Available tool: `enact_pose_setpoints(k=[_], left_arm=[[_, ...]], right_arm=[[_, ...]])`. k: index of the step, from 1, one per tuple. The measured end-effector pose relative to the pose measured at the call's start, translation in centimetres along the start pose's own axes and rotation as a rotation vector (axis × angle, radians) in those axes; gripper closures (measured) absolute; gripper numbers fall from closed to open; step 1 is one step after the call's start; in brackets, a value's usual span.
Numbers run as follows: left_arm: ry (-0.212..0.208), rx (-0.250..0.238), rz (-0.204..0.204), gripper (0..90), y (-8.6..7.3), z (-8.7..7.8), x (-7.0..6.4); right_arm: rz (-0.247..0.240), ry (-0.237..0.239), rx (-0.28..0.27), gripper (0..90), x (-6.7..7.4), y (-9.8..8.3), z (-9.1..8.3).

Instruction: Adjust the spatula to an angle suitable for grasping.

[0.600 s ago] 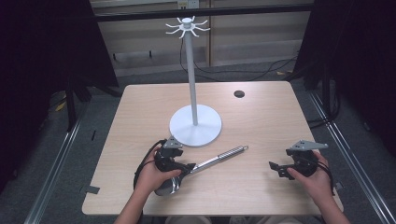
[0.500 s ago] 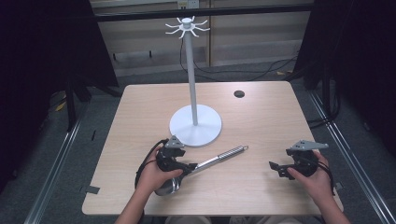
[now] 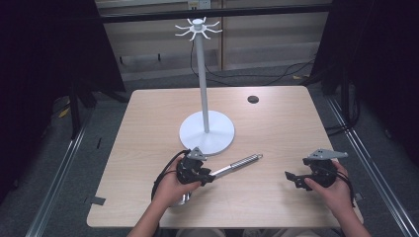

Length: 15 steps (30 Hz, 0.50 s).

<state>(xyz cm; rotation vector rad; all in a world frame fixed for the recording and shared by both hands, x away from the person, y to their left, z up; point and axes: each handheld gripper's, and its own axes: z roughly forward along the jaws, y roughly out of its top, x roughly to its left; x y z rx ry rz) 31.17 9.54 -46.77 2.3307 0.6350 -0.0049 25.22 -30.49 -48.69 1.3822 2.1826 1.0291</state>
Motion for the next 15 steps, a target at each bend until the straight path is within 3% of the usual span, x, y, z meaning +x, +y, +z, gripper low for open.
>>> enact_pose_setpoints(k=[3,4,10,15], left_arm=[[-0.015,0.020,0.032,81.2,0.4,0.4,-0.6],[-0.020,0.017,0.026,83.4,0.5,0.6,-0.8],[-0.019,0.077,0.059,87.9,1.0,1.8,-0.9],[-0.017,0.071,0.045,88.6,1.3,2.5,-1.0]], right_arm=[[0.000,-0.001,0.006,10.3,0.1,-0.1,0.0],[-0.004,0.000,0.004,10.3,0.1,-0.2,0.0],[0.000,-0.006,0.004,10.3,0.3,-0.3,-0.3],[0.005,-0.010,-0.002,10.3,0.2,-0.5,-0.5]])
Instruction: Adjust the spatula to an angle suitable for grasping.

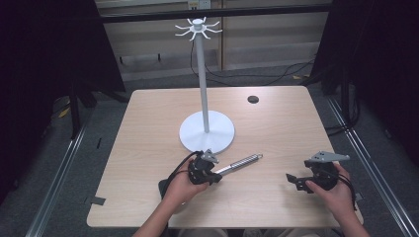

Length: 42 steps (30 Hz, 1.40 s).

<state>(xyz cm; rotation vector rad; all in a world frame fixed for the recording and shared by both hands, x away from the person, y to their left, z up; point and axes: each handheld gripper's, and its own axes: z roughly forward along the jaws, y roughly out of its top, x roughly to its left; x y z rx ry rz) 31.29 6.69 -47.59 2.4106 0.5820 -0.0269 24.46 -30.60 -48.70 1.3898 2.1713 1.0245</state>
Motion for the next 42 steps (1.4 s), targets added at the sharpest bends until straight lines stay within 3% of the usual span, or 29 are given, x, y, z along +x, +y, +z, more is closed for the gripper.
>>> enact_pose_setpoints(k=[1,8,10,11,13,16,17,20,21,22,23,25,28,30,31,33,37,38,39,42], left_arm=[[-0.001,0.025,0.028,88.7,0.1,0.0,0.2],[0.021,0.049,0.027,88.6,0.2,1.0,0.5],[0.020,0.021,-0.003,88.5,0.1,1.3,0.4],[0.032,0.040,0.024,88.5,0.2,1.3,0.5],[0.038,0.041,0.029,87.9,0.3,1.3,0.5],[0.029,0.027,0.016,87.7,0.3,1.4,0.7],[0.035,0.006,-0.010,87.7,0.2,1.5,0.6],[0.045,0.013,0.001,87.2,0.3,1.5,0.7],[0.052,-0.001,-0.017,87.1,0.3,1.6,0.7],[0.057,0.015,0.007,87.0,0.3,1.5,0.8],[0.057,0.015,0.007,86.8,0.3,1.5,0.8],[0.061,-0.012,-0.028,86.2,0.4,1.7,0.7],[0.068,-0.025,-0.043,85.6,0.4,1.8,1.0],[0.066,-0.015,-0.035,85.4,0.4,1.7,1.3],[0.067,-0.001,-0.007,85.2,0.5,1.6,1.5],[0.073,-0.036,-0.051,84.8,0.4,1.8,1.4],[0.082,-0.016,-0.029,83.4,0.4,1.6,1.7],[0.088,-0.031,-0.054,83.2,0.4,1.7,1.8],[0.088,-0.011,-0.026,83.0,0.4,1.5,2.0],[0.091,-0.018,-0.035,82.4,0.3,1.5,2.2]], right_arm=[[-0.004,-0.001,0.002,10.3,0.0,-0.1,0.0],[0.009,-0.009,-0.004,10.3,0.0,-0.3,-0.4],[0.004,-0.009,-0.007,10.3,0.0,-0.3,-0.4],[0.004,-0.009,-0.007,10.3,0.0,-0.3,-0.4],[0.008,-0.009,-0.004,10.3,0.0,-0.3,-0.3],[0.010,-0.011,-0.003,10.3,-0.1,-0.3,-0.3],[0.011,-0.009,-0.002,10.3,0.0,-0.3,-0.3],[0.012,-0.009,-0.002,10.3,0.1,-0.3,-0.4],[0.008,-0.007,-0.005,10.3,0.2,-0.3,-0.4],[0.003,-0.007,-0.006,10.3,0.2,-0.2,-0.4],[0.003,-0.007,-0.006,10.3,0.2,-0.2,-0.4],[0.000,-0.006,-0.003,10.3,0.2,-0.3,-0.3],[0.000,-0.006,0.001,10.4,0.2,-0.3,-0.2],[-0.002,-0.004,0.002,10.4,0.1,-0.3,-0.1],[-0.002,-0.004,0.002,10.4,0.2,-0.3,-0.2],[0.001,-0.007,-0.001,10.3,0.2,-0.3,-0.2],[0.001,-0.009,-0.007,10.4,0.2,-0.3,-0.4],[0.002,-0.008,-0.006,10.4,0.2,-0.3,-0.4],[0.002,-0.008,-0.007,10.4,0.2,-0.3,-0.4],[-0.001,-0.004,-0.003,10.4,0.3,-0.3,-0.3]])
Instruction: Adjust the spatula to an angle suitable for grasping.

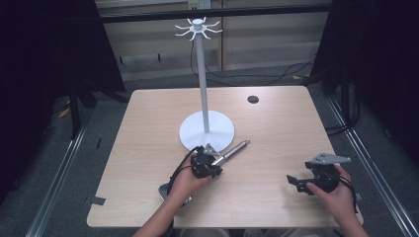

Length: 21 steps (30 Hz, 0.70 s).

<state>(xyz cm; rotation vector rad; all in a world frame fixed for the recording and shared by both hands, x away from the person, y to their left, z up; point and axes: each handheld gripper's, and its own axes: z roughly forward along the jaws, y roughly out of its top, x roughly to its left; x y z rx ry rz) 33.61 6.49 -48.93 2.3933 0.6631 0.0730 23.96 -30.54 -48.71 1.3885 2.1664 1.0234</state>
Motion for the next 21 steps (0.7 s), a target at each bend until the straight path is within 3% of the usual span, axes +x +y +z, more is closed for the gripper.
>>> enact_pose_setpoints(k=[7,8,10,11,12,14,21], left_arm=[[-0.013,-0.020,-0.026,75.0,0.0,-0.3,-0.1],[-0.011,-0.031,-0.019,75.0,0.1,-0.5,-0.1],[0.005,-0.072,-0.043,68.7,0.3,-1.2,-0.2],[0.010,-0.052,-0.023,67.0,0.4,-1.6,0.1],[0.010,-0.052,-0.023,65.2,0.4,-1.6,0.1],[0.051,-0.048,-0.041,63.5,0.3,-1.9,0.3],[0.070,-0.037,-0.051,58.3,0.2,-2.4,0.7]], right_arm=[[-0.011,0.003,-0.004,10.4,0.2,0.1,0.0],[-0.011,0.003,-0.004,10.4,0.2,0.1,0.0],[-0.007,0.004,-0.004,10.3,0.2,0.1,-0.1],[-0.007,0.004,-0.004,10.3,0.2,0.1,-0.1],[-0.007,0.004,-0.004,10.3,0.2,0.1,-0.1],[-0.010,0.005,-0.005,10.3,0.2,0.1,-0.1],[-0.008,0.005,-0.006,10.3,0.2,0.1,-0.1]])
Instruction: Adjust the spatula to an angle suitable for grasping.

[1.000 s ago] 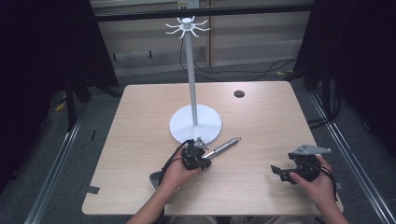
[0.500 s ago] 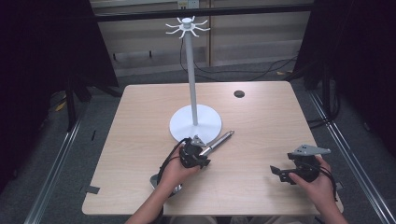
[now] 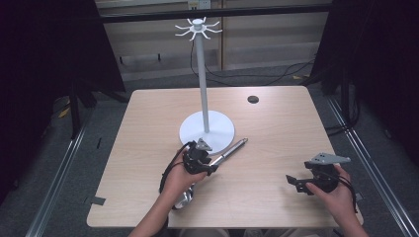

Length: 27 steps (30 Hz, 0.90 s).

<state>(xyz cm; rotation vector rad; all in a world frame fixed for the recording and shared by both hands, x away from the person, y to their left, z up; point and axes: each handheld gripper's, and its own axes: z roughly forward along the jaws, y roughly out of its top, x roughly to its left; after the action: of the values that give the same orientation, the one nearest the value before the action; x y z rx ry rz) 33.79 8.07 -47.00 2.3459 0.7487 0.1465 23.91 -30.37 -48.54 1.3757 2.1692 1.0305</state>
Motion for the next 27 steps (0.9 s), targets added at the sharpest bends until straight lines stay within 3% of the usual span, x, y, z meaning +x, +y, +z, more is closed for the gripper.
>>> enact_pose_setpoints(k=[2,4,9,17,19,23,26,27], left_arm=[[0.026,0.016,0.002,56.7,0.0,0.0,0.1],[0.019,0.014,-0.001,55.8,-0.1,0.1,0.2],[0.023,0.078,-0.012,53.4,-0.4,0.3,0.5],[0.048,0.156,0.009,52.5,-0.6,1.0,0.1],[0.045,0.149,0.016,52.8,-0.5,1.0,0.1],[0.046,0.169,0.025,60.6,-0.4,0.9,-0.2],[0.046,0.201,0.044,73.7,-0.1,0.8,-0.5],[0.023,0.206,0.042,74.4,0.0,0.9,-0.6]], right_arm=[[0.003,-0.001,0.000,10.3,0.0,0.0,0.0],[0.003,0.000,0.000,10.3,0.0,0.0,0.0],[-0.001,0.001,-0.001,10.3,0.0,0.0,0.0],[0.006,0.001,0.001,10.3,0.1,0.1,0.0],[0.004,0.004,-0.002,10.3,0.0,0.1,0.1],[0.004,0.001,-0.003,10.3,-0.1,0.0,0.0],[0.005,0.002,-0.004,10.3,-0.1,0.0,0.0],[0.008,0.002,-0.001,10.3,-0.1,0.0,0.1]])
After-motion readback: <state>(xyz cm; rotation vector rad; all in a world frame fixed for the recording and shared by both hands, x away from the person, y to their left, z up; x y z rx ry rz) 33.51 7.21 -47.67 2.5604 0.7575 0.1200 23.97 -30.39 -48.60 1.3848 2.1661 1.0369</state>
